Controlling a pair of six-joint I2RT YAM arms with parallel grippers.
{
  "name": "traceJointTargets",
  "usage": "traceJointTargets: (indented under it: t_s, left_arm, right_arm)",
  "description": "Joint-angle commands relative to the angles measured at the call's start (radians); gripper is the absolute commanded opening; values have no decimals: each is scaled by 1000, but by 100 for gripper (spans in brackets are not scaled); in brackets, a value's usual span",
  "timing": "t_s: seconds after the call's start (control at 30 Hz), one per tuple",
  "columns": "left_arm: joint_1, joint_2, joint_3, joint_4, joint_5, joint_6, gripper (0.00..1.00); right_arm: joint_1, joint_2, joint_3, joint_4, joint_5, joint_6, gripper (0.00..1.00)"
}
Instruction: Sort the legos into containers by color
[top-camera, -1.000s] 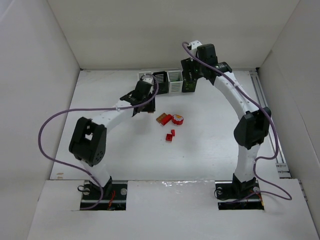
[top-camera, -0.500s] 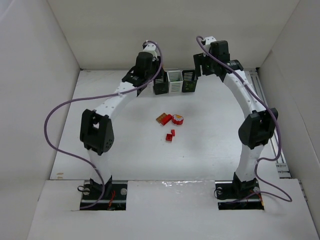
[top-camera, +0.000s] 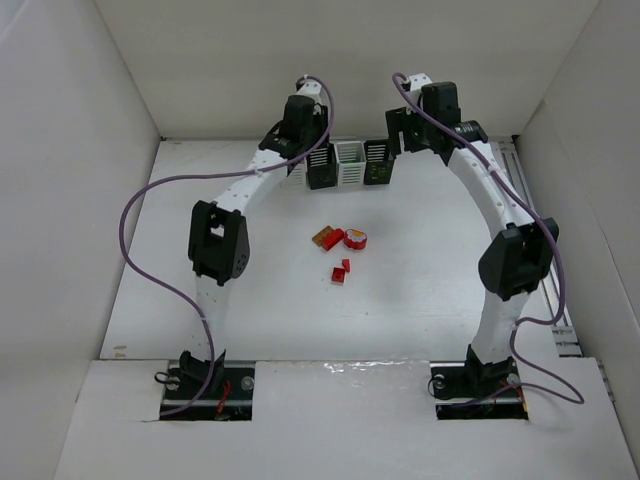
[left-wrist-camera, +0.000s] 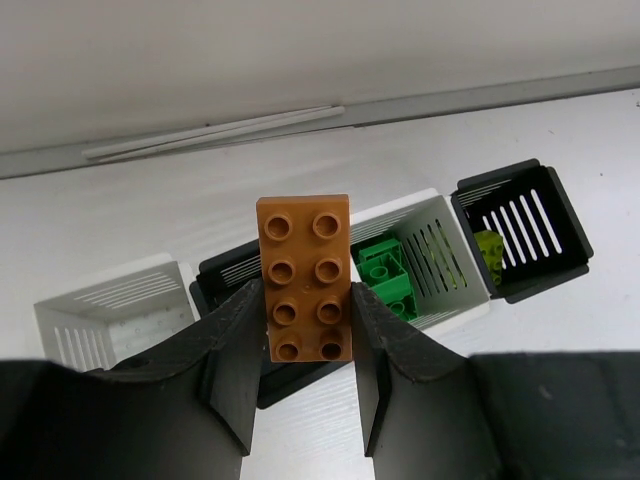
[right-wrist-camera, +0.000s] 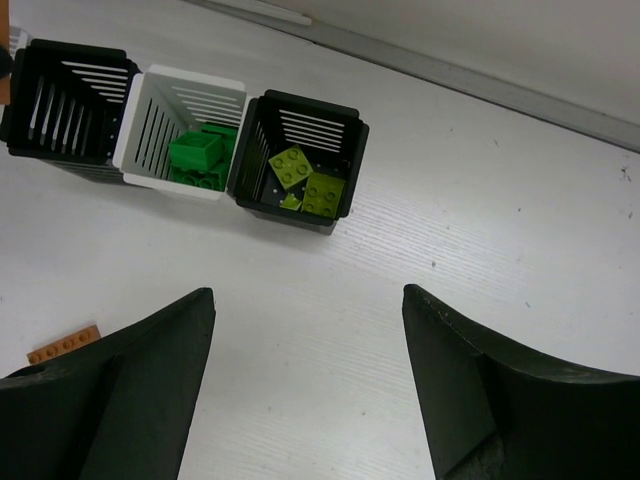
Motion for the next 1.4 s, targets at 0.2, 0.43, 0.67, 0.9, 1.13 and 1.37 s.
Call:
traceJointTargets:
  t_s: [0.2,0.43,0.67,0.9,1.13,1.37]
  left_arm:
    - [-5,26,69,-31,-27,22,0]
    - [-5,55,69,-31,-36,33,10]
    - [-5,55,88,-31,-65,51,46]
    - [-5,-11,46,87,-86,77,66]
    - [127,-181,-4,119,-12,-56,87]
    - [349,-406,-167,96,190,-91,100]
  right_arm:
    - [-1,-65,-12,43,-41,14,81]
    - [-1,-46,-3,34,-50,14,81]
    - [-1,-46,6,34,-59,14,82]
    - [-1,-46,-3,15,-133,-17,82]
    - [-31,-46,-15,-92,-542,-293,79]
    - [50,43,65,-325,-710,-715,79]
